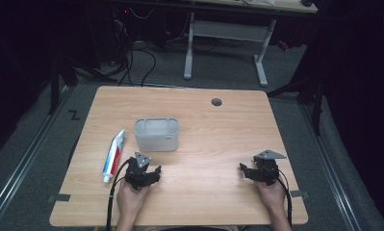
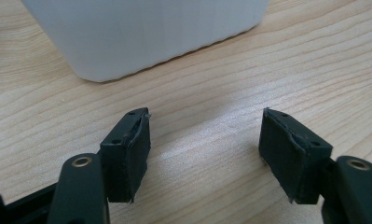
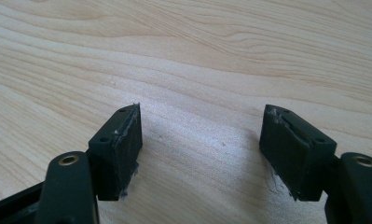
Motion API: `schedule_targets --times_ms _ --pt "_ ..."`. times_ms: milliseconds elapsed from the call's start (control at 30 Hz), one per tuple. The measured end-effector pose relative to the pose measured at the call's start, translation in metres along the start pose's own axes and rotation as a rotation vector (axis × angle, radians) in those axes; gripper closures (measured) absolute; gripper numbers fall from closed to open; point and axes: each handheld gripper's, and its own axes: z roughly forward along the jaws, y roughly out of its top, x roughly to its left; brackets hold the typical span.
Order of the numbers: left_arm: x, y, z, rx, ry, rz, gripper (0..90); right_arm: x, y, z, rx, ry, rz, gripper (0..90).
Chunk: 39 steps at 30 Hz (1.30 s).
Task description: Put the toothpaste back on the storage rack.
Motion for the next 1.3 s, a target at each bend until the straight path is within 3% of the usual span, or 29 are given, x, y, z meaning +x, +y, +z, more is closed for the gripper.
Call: schedule_targets --times_ms 867,1300 --pt "0.0005 0.0005 0.0006 0.002 -0.017 -0.002 30.2 -0.0002 0.0000 0.0000 0.000 -0.001 0.004 29.7" --pt "0.0031 -0.0003 -0.0018 0.010 -0.009 0.006 33.4 -0.0001 0.0001 0.0000 0.000 -0.001 0.001 29.7"
